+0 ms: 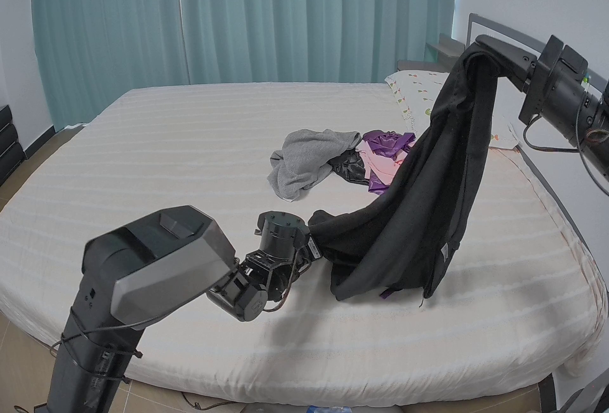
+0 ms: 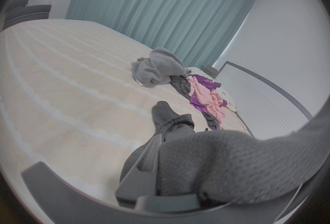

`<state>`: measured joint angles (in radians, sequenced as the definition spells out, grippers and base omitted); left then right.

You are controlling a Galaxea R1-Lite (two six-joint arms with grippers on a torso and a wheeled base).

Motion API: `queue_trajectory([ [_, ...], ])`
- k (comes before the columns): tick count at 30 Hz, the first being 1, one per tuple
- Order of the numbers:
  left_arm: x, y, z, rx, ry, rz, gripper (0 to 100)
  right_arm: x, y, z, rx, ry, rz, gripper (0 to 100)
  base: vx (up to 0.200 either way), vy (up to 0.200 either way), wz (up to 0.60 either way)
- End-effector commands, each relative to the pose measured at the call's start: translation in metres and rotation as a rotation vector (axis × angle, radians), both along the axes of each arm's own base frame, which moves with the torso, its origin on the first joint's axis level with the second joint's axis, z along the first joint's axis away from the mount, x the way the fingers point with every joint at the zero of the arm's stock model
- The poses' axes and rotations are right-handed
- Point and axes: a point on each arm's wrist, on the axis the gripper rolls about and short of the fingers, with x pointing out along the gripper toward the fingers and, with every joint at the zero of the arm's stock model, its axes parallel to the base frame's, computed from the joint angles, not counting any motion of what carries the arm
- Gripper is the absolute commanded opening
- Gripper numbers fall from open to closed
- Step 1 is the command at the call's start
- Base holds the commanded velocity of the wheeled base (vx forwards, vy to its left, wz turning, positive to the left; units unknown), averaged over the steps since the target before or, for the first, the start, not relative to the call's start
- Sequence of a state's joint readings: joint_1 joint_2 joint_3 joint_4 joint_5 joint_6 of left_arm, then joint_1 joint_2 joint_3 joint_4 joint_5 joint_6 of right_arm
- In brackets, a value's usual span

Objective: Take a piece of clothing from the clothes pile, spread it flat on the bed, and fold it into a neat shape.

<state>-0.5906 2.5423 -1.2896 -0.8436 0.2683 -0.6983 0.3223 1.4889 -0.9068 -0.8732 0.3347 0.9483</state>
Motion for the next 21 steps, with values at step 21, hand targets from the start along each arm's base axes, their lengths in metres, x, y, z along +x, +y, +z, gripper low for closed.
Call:
queue_trajectory([
  [21,-0.101,0.093,0.229,-0.217,-0.135,0.091,0,0.096,0.014,-0.032,-0.037,0.059,-0.33,0,0.0,0.0,0.0],
])
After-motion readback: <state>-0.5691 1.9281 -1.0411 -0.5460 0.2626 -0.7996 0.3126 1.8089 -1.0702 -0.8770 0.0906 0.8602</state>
